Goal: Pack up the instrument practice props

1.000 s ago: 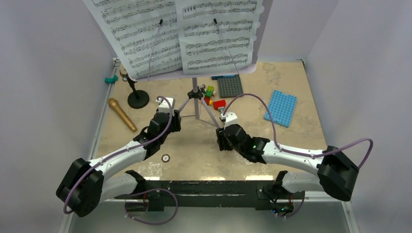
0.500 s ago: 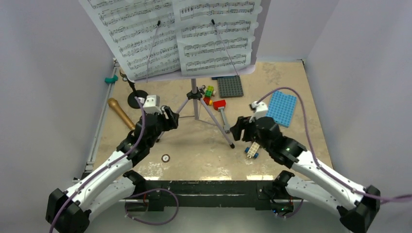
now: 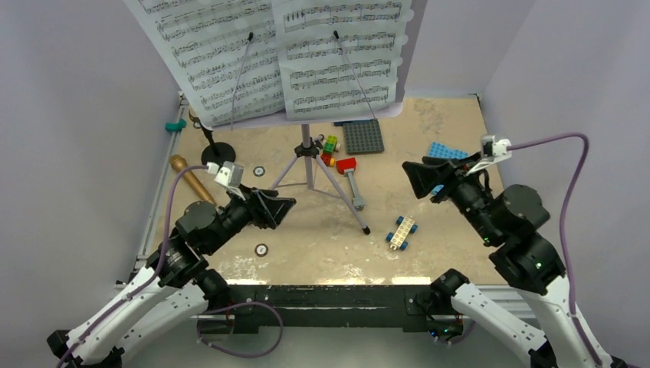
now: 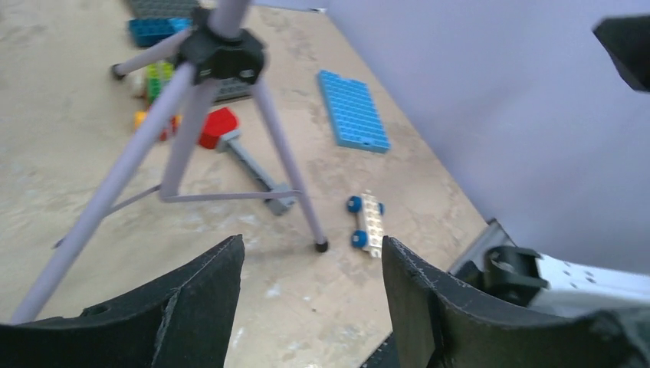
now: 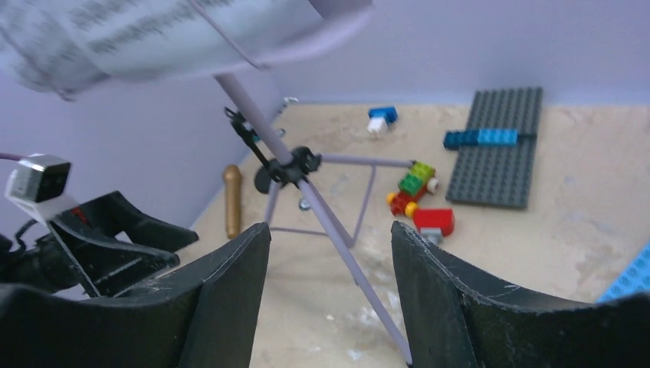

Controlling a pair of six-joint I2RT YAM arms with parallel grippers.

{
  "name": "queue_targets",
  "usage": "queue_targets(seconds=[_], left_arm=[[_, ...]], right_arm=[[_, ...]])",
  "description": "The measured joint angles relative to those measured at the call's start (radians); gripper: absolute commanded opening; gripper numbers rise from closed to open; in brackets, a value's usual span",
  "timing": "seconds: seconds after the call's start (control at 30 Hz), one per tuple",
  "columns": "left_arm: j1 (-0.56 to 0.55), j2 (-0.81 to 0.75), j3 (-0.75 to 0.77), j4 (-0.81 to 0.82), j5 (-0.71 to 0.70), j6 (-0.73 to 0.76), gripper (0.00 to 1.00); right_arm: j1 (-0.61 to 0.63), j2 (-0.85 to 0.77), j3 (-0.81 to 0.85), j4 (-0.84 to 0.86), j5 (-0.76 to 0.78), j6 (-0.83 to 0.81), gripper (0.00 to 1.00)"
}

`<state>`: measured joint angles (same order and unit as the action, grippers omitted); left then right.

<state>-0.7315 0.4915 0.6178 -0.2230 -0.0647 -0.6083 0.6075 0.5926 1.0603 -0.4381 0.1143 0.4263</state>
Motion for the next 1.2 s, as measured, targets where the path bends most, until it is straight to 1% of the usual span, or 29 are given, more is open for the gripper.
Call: queue_targets(seconds=[0.1,0.23,0.3,0.33,0.37,0.4,0.43,0.5,0.63,0.7,0.77,0.8,0.9,0.93,1.0,1.07,1.2], left_arm=[[-0.113,0.035,0.093,-0.023,0.004,0.031,0.67],[-0.349,0.134,0.259,-0.018,-0.072,0.129,0.69],[-0.438,0.204,0.359,-0.01,-0.11,0.182,0.76],[-0.459,0.238,0.401,-0.002,-0.124,0.199,0.79],[-0.474,0.281,0.459,0.002,-0.141,0.216,0.84],[-0.481,0.315,0.509,0.014,-0.158,0.233,0.97],[-0.483,0.349,0.553,0.031,-0.174,0.245,0.99],[-0.483,0.395,0.606,0.078,-0.204,0.266,1.0],[-0.483,0.398,0.603,0.211,-0.221,0.282,1.0],[-0.483,0.378,0.573,0.325,-0.211,0.307,0.96],[-0.483,0.379,0.582,0.384,-0.212,0.322,0.93],[-0.483,0.389,0.608,0.381,-0.217,0.328,0.92],[-0.482,0.482,0.793,0.334,-0.237,0.341,0.94],[-0.482,0.529,0.878,0.313,-0.248,0.34,0.94],[-0.479,0.585,0.969,0.28,-0.262,0.339,0.93],[-0.456,0.629,1.033,0.231,-0.26,0.32,0.92],[-0.354,0.71,1.111,0.116,-0.198,0.222,0.89]], right_arm=[[0.0,0.009,0.096,-0.01,-0.035,-0.023,0.63],[0.0,0.022,0.179,0.016,-0.113,-0.054,0.63],[-0.002,0.043,0.212,0.031,-0.146,-0.063,0.63],[-0.005,0.06,0.23,0.041,-0.164,-0.066,0.63],[-0.008,0.082,0.247,0.051,-0.179,-0.069,0.63],[-0.011,0.1,0.26,0.061,-0.189,-0.069,0.63],[-0.016,0.124,0.275,0.071,-0.204,-0.069,0.63],[-0.033,0.171,0.298,0.089,-0.233,-0.068,0.63],[-0.1,0.259,0.354,0.101,-0.309,-0.055,0.63],[-0.151,0.296,0.384,0.114,-0.352,-0.034,0.62],[-0.19,0.319,0.392,0.129,-0.383,-0.014,0.61],[-0.208,0.327,0.391,0.132,-0.396,-0.002,0.61],[-0.242,0.341,0.387,0.145,-0.419,0.027,0.6],[-0.25,0.341,0.382,0.151,-0.423,0.035,0.6],[-0.258,0.339,0.373,0.163,-0.429,0.045,0.6],[-0.263,0.335,0.361,0.175,-0.439,0.052,0.59],[-0.269,0.334,0.348,0.184,-0.451,0.054,0.58]])
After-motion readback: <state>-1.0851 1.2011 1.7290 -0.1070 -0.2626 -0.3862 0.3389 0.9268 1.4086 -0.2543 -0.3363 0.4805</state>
